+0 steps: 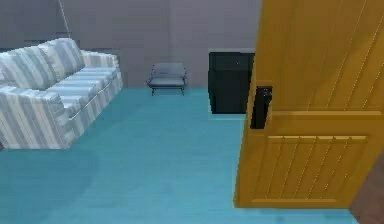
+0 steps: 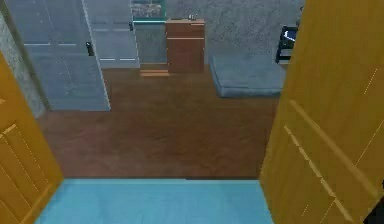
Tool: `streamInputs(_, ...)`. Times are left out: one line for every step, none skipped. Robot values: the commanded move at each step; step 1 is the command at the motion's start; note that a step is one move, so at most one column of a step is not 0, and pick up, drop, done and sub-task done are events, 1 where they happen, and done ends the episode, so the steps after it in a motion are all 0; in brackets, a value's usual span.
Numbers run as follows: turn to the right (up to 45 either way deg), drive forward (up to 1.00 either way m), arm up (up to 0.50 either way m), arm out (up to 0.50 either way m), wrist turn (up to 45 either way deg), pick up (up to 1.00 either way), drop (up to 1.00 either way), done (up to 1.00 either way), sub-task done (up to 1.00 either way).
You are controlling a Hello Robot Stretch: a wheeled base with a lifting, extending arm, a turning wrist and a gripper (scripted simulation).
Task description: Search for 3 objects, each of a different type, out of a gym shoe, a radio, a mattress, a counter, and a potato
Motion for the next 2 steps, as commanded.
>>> streamInputs(-42.0, 0.00, 0.00, 0.00, 0.0, 0.00, 0.00, 0.00, 0.00)
streamInputs(0.0, 0.20, 0.00, 0.00, 0.0, 0.00, 0.00, 0.00, 0.00)
